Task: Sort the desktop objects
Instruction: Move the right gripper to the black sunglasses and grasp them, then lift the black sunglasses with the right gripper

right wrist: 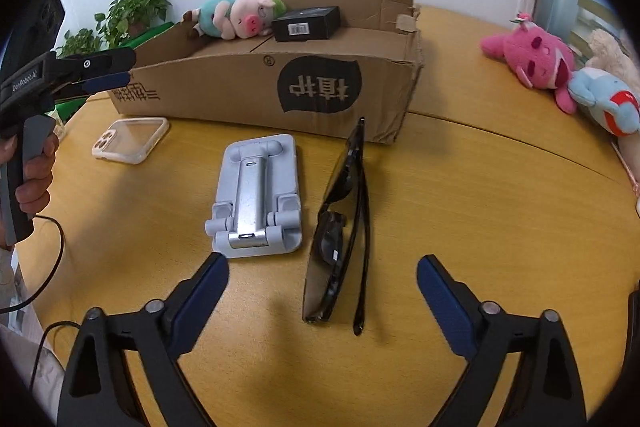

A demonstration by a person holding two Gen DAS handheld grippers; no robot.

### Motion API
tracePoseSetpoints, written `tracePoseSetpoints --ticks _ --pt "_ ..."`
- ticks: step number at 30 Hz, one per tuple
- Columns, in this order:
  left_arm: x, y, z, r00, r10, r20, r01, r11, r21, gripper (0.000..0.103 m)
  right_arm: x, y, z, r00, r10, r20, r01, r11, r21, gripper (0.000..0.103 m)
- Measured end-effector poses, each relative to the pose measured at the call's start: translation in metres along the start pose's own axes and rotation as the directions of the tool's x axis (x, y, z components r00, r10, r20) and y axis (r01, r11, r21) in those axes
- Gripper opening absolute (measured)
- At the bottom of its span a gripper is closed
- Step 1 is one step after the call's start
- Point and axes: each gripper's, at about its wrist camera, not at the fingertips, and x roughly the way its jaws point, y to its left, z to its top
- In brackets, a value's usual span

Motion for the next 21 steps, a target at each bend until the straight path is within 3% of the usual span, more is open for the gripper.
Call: tracePoseSetpoints --ticks 3,5,10,14,19,21 --pt "0.006 -0.008 0.001 1.0 -0.024 -0.012 0.024 1.0 0.007 0.102 0.012 0.004 0.004 0.999 0.014 -0.028 -0.015 0.999 -0.036 0.068" --pt "0.01 -0.014 0.002 0.998 -0.051 -0.023 0.051 0.999 0.005 0.102 0.022 0.003 0.004 0.997 0.007 -0.072 -0.01 0.999 -0.038 0.049" --pt "0.038 -0.032 0.003 0.983 -0.15 -0.108 0.149 0.989 -0.023 0.102 0.022 0.0 -0.002 0.998 -0.003 -0.067 0.003 1.0 0.009 0.031" --pt "0.066 -0.054 0.002 0.951 -0.252 -0.181 0.247 0.968 -0.051 0.101 0.018 -0.005 -0.009 0.998 0.022 -0.065 -0.017 0.996 0.087 0.025" --pt "0.1 -0.088 -0.006 0.9 -0.318 -0.299 0.312 0.947 -0.07 0.093 0.013 -0.011 -0.017 0.997 0.07 -0.045 -0.061 0.984 0.167 0.025" --pt "0.107 -0.101 -0.009 0.889 -0.323 -0.325 0.321 0.945 -0.059 0.091 0.011 -0.013 -0.019 0.996 0.084 -0.036 -0.076 0.979 0.189 0.025"
